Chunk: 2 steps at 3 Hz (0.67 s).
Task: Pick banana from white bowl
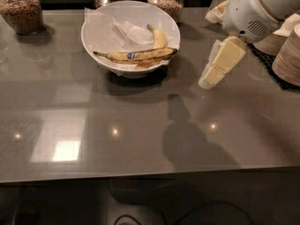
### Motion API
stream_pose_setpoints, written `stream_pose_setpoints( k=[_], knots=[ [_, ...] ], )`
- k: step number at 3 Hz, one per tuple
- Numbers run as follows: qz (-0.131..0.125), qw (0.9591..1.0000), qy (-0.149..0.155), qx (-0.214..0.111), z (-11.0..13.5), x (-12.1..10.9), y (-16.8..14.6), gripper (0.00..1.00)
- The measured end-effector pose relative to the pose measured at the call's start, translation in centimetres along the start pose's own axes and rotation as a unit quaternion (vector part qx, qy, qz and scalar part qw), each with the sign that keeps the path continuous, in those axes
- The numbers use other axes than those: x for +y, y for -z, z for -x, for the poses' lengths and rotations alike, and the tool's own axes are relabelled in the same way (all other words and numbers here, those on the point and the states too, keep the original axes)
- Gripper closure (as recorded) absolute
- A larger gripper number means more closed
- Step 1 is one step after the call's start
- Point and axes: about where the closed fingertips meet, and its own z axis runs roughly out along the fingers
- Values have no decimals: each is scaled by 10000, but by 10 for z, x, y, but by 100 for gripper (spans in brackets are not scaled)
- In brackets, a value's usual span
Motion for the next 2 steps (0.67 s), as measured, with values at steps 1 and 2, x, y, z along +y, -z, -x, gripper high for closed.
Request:
stream_pose_setpoints(
  k=[1, 2],
  knots=[
    [-71, 9974, 46, -715, 55, -41, -31, 0],
    [-188, 9932, 49, -1148, 112, -76, -65, 0]
  ],
)
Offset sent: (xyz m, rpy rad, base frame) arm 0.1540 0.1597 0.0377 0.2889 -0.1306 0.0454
